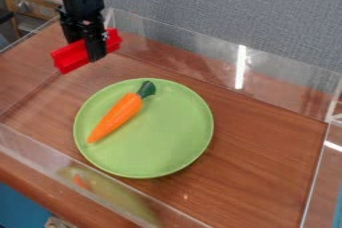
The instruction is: Put the red object on the left side
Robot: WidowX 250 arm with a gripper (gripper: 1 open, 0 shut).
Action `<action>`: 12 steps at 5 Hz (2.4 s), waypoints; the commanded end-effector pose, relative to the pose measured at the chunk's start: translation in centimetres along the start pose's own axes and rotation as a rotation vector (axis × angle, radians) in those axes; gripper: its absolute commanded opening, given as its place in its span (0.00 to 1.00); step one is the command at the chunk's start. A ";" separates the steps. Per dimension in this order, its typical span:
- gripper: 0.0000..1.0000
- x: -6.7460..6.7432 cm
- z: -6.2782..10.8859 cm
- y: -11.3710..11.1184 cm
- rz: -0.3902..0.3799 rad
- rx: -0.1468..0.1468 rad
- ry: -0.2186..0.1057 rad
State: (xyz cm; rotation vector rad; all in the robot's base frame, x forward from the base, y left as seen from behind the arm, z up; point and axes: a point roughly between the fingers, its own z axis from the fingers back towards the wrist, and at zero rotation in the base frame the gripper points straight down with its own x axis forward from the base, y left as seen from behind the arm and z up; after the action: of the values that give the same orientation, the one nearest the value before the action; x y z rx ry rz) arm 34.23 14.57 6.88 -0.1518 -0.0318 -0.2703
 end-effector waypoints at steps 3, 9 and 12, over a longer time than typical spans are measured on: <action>0.00 2.3 0.2 0.8 -0.133 0.013 -0.031; 0.00 2.7 -2.6 -2.0 -0.135 -0.005 -0.033; 0.00 1.9 -2.2 -0.7 -0.105 0.003 -0.043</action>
State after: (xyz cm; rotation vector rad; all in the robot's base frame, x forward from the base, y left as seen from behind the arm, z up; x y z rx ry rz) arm 35.62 12.36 2.99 -0.1859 -0.0368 -0.3846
